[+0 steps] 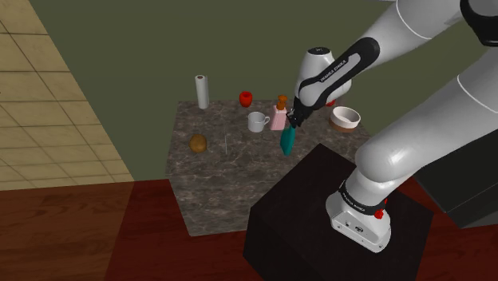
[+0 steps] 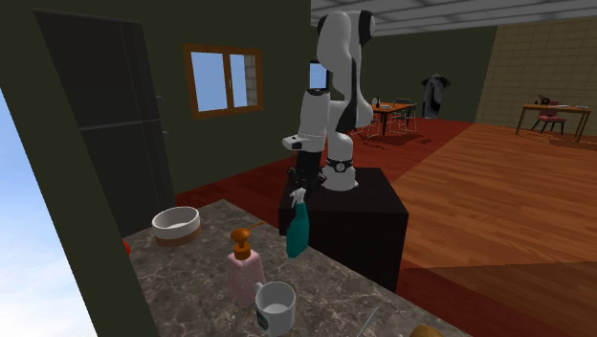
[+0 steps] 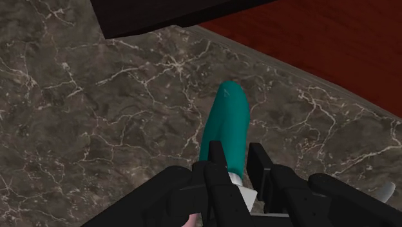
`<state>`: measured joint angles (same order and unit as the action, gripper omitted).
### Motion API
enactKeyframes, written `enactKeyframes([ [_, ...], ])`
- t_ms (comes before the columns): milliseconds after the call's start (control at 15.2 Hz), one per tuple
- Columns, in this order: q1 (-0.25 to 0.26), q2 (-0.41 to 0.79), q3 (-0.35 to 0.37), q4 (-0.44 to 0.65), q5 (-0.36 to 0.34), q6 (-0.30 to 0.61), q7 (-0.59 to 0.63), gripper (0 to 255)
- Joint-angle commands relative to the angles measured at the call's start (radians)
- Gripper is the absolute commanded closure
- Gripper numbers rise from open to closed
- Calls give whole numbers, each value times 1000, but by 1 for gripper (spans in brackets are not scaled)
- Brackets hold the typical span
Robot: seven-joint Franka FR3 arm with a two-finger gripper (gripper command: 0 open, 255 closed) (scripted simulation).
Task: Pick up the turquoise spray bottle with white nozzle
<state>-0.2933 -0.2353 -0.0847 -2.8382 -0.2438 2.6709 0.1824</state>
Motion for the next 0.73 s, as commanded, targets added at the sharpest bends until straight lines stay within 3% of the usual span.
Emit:
enactKeyframes([
  [0, 6, -36, 0, 4, 11, -41, -9, 255],
  [528, 20, -156, -2, 36, 40, -191, -36, 255],
  [660, 20, -158, -2, 36, 41, -194, -36, 255],
])
